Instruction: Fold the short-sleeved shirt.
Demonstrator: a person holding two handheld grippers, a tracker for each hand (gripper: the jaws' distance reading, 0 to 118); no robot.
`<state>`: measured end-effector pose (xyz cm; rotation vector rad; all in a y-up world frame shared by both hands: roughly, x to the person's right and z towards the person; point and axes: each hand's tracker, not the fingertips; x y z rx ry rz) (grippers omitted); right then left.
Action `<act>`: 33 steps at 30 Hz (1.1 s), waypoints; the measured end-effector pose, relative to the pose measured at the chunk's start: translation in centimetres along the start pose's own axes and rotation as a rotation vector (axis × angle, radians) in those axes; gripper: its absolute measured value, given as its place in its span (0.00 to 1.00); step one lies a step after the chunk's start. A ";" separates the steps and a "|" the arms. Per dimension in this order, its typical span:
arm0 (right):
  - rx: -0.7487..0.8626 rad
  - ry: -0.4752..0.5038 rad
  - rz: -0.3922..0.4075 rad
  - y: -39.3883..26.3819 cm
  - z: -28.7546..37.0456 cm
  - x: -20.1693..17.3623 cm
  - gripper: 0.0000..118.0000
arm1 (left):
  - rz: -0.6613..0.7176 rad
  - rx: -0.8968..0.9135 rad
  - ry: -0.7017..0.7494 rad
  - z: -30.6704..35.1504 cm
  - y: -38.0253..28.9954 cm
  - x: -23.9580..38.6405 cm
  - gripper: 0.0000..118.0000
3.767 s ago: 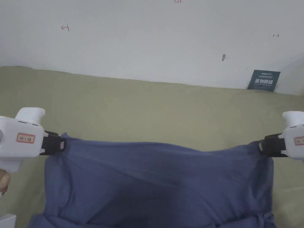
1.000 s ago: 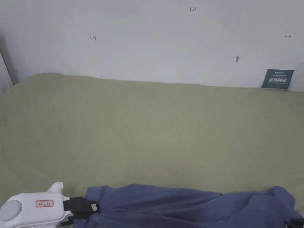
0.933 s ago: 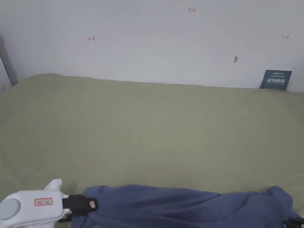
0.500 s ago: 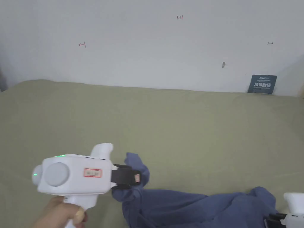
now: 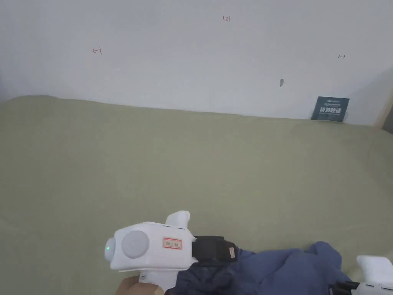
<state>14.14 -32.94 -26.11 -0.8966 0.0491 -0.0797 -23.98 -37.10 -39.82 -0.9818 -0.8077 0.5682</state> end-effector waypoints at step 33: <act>-0.016 0.029 0.060 0.0 0.2 -1.6 0.06 | 0.109 0.035 -0.034 1.1 -2.5 -3.8 0.00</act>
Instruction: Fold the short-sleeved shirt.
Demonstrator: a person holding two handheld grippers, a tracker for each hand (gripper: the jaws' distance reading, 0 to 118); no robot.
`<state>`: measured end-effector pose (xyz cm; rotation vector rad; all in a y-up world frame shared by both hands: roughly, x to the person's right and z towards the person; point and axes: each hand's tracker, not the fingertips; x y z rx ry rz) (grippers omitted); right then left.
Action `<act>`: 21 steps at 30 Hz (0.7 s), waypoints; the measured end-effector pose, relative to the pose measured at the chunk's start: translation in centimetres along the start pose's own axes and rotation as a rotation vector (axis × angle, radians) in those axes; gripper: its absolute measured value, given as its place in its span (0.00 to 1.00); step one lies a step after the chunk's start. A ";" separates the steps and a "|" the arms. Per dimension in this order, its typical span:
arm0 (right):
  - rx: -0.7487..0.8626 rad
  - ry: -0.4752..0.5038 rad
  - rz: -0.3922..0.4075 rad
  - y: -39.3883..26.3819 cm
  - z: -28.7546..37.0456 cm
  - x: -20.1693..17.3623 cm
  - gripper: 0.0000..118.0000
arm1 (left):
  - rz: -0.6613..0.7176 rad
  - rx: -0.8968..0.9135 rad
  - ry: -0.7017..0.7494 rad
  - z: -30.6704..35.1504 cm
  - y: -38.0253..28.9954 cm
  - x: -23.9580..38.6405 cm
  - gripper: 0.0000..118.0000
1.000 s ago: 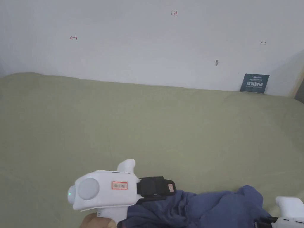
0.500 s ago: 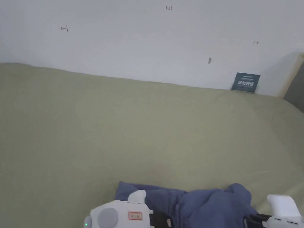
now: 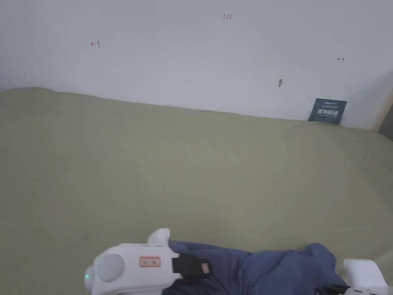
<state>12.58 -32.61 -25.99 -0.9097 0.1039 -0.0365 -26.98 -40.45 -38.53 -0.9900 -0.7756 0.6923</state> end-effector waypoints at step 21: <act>-0.008 -0.035 -0.015 0.1 0.8 0.5 0.06 | 0.207 -0.124 -0.181 0.2 1.0 -8.1 0.49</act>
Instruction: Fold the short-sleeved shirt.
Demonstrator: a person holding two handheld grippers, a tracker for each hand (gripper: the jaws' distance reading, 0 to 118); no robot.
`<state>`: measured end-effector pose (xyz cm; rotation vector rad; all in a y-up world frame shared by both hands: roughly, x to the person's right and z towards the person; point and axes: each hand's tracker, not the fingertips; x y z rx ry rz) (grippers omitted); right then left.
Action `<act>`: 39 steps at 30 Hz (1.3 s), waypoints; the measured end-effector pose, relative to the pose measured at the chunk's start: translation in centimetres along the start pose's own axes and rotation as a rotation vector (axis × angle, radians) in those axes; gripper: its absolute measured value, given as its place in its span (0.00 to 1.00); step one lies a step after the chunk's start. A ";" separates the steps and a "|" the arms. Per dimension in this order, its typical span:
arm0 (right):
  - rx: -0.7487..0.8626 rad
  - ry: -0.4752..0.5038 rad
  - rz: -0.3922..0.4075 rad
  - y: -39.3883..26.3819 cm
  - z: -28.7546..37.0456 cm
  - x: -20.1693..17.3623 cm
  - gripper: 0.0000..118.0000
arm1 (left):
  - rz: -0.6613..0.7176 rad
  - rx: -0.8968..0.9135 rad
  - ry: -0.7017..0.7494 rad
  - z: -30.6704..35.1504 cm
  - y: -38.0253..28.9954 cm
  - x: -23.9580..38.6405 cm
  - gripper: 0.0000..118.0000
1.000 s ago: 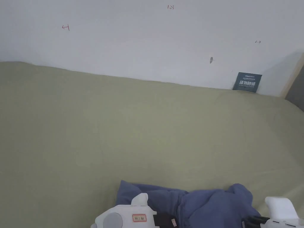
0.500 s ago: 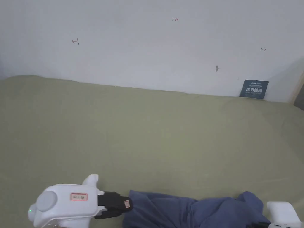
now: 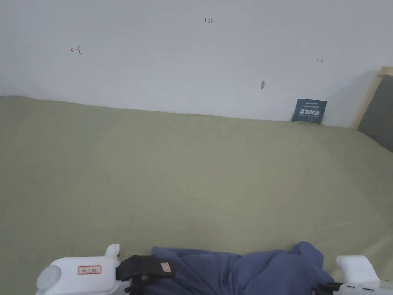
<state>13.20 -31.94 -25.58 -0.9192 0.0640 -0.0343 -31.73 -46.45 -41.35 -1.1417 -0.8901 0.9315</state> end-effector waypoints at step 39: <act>-0.003 -0.021 -0.113 0.3 -1.9 -0.4 0.06 | -0.412 -0.072 0.337 -7.9 -0.5 17.5 0.23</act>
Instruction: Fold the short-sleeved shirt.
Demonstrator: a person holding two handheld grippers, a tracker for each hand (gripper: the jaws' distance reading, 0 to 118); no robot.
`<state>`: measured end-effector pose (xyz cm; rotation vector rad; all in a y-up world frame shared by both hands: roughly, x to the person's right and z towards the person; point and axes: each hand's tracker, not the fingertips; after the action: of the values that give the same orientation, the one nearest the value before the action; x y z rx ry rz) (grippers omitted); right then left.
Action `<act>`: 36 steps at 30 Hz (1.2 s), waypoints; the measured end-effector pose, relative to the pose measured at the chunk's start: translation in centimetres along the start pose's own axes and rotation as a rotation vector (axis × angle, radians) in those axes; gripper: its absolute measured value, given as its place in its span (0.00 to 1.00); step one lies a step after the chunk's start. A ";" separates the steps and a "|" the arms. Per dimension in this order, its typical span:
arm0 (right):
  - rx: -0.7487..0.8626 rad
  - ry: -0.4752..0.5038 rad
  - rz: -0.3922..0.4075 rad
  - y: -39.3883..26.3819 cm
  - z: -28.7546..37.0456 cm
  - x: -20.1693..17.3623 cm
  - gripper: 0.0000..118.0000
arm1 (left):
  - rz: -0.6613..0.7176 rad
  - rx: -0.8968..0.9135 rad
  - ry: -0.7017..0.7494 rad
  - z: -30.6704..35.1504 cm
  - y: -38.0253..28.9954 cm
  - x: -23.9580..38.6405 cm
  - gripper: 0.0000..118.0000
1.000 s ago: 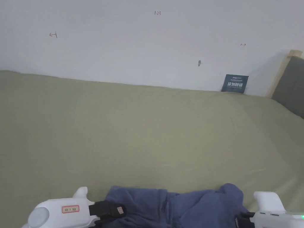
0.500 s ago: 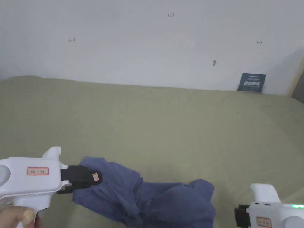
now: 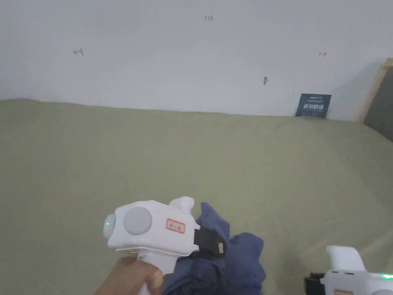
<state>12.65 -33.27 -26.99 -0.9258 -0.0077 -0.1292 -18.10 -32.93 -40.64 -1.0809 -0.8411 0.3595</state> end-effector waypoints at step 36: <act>0.020 0.028 -0.041 0.0 -0.4 0.1 0.06 | 0.156 0.060 -0.305 -4.5 -6.3 -1.6 0.00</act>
<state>12.78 -33.56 -27.19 -0.9044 -0.0025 -0.1798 -16.59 -39.66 -36.74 -1.0530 -1.0108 0.6899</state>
